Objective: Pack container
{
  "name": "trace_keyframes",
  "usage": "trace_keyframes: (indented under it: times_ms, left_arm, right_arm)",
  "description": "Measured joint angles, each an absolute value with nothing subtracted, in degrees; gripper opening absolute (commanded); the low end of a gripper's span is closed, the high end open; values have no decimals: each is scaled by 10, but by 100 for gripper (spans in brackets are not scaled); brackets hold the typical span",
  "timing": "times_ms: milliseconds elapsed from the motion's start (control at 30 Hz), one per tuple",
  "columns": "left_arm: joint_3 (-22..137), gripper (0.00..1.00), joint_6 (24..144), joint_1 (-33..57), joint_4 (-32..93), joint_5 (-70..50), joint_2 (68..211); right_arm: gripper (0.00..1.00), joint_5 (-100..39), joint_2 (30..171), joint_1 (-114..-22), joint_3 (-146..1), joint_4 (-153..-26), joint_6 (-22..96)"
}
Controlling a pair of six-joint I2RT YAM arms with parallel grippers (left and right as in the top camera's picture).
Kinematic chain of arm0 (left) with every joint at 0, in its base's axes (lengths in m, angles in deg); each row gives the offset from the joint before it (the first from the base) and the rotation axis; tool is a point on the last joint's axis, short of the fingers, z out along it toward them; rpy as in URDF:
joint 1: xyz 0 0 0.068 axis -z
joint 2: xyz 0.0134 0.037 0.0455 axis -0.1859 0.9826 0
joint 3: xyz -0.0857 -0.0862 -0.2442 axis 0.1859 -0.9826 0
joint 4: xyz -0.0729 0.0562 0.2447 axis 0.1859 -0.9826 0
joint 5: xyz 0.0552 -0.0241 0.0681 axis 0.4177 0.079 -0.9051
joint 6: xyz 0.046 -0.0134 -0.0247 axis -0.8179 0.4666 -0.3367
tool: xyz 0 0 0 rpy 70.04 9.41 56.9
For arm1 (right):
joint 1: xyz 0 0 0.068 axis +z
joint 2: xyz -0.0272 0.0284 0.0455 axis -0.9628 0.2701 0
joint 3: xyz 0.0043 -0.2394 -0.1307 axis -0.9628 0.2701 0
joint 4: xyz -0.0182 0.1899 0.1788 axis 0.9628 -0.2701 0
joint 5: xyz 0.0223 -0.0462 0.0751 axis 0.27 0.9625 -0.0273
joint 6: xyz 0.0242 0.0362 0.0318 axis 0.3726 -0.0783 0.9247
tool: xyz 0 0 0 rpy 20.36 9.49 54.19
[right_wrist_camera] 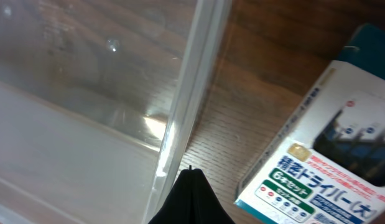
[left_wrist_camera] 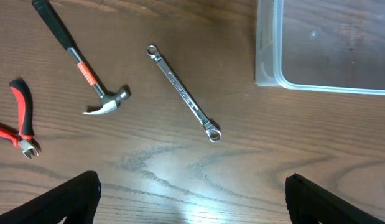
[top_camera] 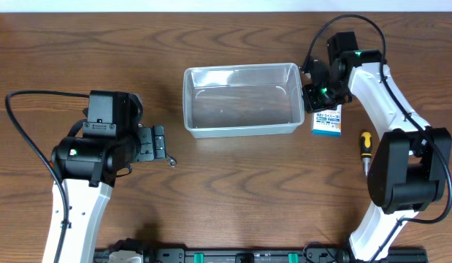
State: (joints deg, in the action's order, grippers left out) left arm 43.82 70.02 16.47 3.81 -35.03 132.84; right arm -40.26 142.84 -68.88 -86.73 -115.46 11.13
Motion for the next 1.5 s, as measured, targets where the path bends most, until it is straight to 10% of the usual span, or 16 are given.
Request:
trace_keyframes:
  times_ms: [733,800,867,900,1500]
  left_arm:
    - [438,98,699,165,36,-350,1328]
    - [438,98,701,165,36,-350,1328]
    - [438,98,702,165,36,-350,1328]
    - [438,98,702,165,36,-350,1328]
    - [439,98,702,165,36,-351,1328]
  right_arm:
    - [10,-329,1428,-689,-867,-1131,125]
    - [35,-279,1428,-690,-868,-1128,154]
    - [91,-238,1428,-693,-876,-1138,175]
    - [99,-224,1428,-697,-885,-1151,185]
    - [99,-153,1189,-721,-967,-1347,393]
